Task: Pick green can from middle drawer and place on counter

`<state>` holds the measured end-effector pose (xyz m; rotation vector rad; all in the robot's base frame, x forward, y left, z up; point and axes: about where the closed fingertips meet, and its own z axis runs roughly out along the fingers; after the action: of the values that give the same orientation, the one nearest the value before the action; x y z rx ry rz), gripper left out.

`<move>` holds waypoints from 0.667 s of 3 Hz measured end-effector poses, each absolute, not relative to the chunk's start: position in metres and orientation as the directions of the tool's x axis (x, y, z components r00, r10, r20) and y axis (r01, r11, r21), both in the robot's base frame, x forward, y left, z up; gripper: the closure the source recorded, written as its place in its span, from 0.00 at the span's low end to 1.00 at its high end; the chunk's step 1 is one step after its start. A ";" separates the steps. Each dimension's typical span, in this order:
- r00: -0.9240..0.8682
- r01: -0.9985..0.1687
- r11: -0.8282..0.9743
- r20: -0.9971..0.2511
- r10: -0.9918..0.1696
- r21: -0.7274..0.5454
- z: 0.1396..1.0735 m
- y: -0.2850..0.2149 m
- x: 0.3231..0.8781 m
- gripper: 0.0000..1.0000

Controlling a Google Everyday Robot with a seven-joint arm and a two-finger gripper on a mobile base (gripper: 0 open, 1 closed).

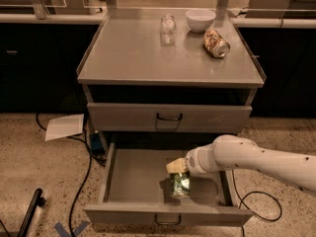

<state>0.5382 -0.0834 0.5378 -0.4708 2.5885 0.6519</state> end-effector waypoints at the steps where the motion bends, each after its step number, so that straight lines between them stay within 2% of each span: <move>1: -0.847 -0.437 0.825 -0.473 -0.242 0.360 0.548 -0.072 0.539 1.00; 2: -0.815 -0.487 0.817 -0.497 -0.298 0.308 0.569 -0.044 0.537 1.00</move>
Offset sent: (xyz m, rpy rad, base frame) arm 0.0059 0.0833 0.1657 -0.2048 -0.2810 0.1229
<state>0.5372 -0.0444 0.5694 -0.5852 2.5685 0.5972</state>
